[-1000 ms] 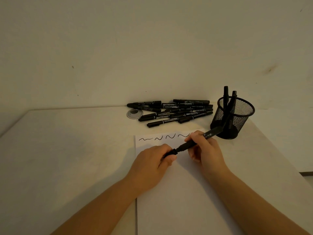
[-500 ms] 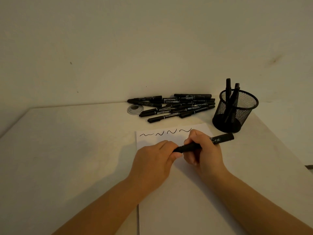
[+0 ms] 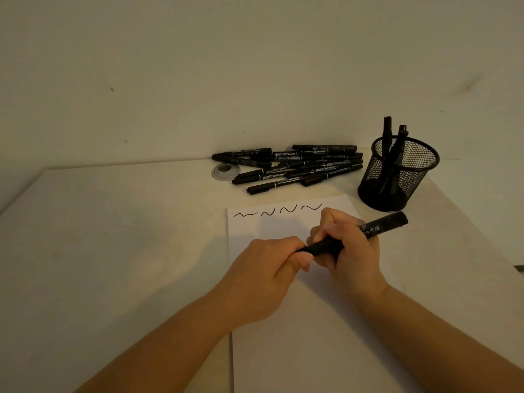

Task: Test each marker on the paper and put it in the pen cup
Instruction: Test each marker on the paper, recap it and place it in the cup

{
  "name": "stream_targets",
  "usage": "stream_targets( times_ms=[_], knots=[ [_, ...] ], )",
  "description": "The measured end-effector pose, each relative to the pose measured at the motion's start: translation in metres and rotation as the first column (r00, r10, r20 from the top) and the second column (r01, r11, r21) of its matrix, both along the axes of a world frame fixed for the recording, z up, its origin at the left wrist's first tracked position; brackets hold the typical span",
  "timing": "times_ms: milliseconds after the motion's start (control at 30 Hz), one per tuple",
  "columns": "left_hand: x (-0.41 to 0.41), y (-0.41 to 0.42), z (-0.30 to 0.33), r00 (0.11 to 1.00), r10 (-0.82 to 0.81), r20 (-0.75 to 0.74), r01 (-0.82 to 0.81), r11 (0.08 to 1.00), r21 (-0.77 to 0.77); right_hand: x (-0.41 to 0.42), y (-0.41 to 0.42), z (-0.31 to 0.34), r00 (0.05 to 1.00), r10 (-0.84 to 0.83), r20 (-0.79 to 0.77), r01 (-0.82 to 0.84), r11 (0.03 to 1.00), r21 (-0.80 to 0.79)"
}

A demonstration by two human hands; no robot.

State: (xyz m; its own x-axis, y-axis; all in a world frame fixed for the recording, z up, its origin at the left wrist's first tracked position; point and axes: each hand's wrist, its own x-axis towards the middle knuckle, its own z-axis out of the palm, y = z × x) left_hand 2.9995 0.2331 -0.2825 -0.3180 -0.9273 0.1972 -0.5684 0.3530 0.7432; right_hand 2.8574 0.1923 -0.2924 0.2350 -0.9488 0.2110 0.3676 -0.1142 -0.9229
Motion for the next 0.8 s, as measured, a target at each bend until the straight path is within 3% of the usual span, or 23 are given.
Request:
stream_targets(
  times_ms=[100, 200, 333, 367, 433, 500, 600, 667, 800],
  knots=[
    [0.003, -0.003, -0.001, 1.0, -0.027, -0.009, 0.027, 0.998, 0.054, -0.002, -0.002, -0.001, 0.999, 0.03, -0.019, -0.03, 0.999, -0.018],
    [0.007, -0.008, 0.001, 1.0, 0.006, -0.012, -0.006, 0.999, 0.051, -0.004, -0.006, 0.003, 0.99, 0.007, -0.14, -0.008, 1.0, -0.009],
    [0.017, -0.019, 0.006, 0.993, 0.12, 0.022, -0.12, 0.993, 0.008, -0.018, -0.016, 0.014, 0.961, -0.189, -0.202, 0.197, 0.98, 0.018],
    [0.02, -0.021, 0.007, 0.987, 0.149, 0.058, -0.149, 0.989, 0.0, -0.023, -0.018, 0.018, 0.919, -0.287, -0.272, 0.28, 0.958, -0.064],
    [0.026, -0.026, 0.01, 0.965, 0.196, 0.173, -0.192, 0.981, -0.037, -0.031, -0.021, 0.025, 0.734, -0.499, -0.461, 0.34, 0.857, -0.387],
    [0.025, -0.03, 0.014, 0.936, 0.231, 0.266, -0.212, 0.972, -0.1, -0.037, -0.022, 0.028, 0.463, -0.694, -0.551, 0.147, 0.673, -0.724],
    [0.021, -0.038, 0.022, 0.885, 0.251, 0.393, -0.195, 0.965, -0.176, -0.04, -0.023, 0.028, 0.237, -0.849, -0.472, -0.234, 0.421, -0.876],
    [0.016, -0.044, 0.029, 0.851, 0.257, 0.459, -0.164, 0.959, -0.232, -0.039, -0.025, 0.032, 0.197, -0.89, -0.412, -0.348, 0.329, -0.878],
    [0.004, -0.053, 0.047, 0.813, 0.276, 0.512, -0.096, 0.932, -0.35, -0.038, -0.034, 0.045, 0.22, -0.89, -0.399, -0.417, 0.284, -0.864]
  ],
)
